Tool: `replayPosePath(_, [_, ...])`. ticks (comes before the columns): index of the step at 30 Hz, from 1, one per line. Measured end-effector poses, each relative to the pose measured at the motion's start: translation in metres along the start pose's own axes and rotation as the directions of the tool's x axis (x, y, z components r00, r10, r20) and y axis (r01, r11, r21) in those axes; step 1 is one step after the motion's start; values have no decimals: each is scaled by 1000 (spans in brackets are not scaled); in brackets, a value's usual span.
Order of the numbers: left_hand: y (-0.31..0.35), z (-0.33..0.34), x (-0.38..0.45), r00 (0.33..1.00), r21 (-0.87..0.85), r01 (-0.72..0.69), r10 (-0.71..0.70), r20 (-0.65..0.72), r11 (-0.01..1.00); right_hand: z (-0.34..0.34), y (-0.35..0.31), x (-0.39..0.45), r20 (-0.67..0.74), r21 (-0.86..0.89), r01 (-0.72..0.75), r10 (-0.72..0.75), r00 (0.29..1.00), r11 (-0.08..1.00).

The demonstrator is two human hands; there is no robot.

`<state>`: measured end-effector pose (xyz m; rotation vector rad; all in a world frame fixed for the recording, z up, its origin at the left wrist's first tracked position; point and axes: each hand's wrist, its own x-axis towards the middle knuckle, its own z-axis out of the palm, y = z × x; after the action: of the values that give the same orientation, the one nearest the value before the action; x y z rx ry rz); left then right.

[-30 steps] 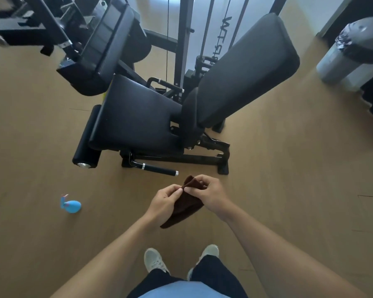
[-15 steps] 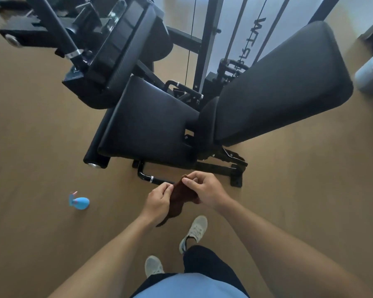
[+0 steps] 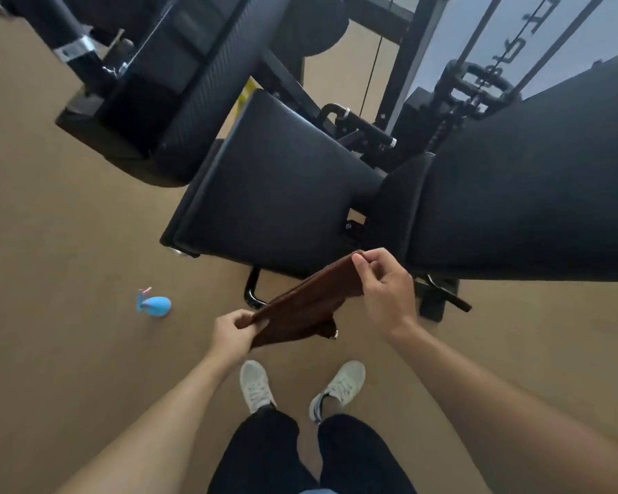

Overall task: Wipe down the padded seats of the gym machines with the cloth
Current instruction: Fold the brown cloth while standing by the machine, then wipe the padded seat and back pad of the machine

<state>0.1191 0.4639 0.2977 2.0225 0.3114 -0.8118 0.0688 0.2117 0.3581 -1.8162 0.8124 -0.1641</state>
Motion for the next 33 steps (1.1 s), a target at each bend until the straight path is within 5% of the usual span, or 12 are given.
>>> replayPosePath(7, [29,-56,46,971,-124,-84,53,-233,989,59,23,8,-78,32,-142,144,986,989])
replayPosePath(12, [90,-93,99,882,66,-227,234,-408,972,100,-10,63,-81,244,-133,157,984,961])
replayPosePath(15, [104,-98,135,745,311,-306,430,-510,900,132,1,104,35,189,-93,88,996,978])
replayPosePath(17, [92,-81,152,665,554,-365,626,-407,748,161,18,112,157,88,-54,40,987,995])
replayPosePath(18, [79,-67,160,678,643,-389,678,-284,659,176,31,111,193,40,-36,28,981,999])
replayPosePath(20, [55,-40,174,773,737,-418,635,-19,531,203,56,107,242,-38,-31,39,970,999])
replayPosePath(22, [30,-20,194,852,810,-365,515,93,458,223,73,109,286,-117,14,20,958,993])
replayPosePath(29, [18,-2,251,764,954,-187,645,-8,233,263,84,144,312,-451,263,-125,942,853])
replayPosePath(33, [45,2,277,773,969,-175,634,26,173,260,83,180,337,-473,347,-198,921,810])
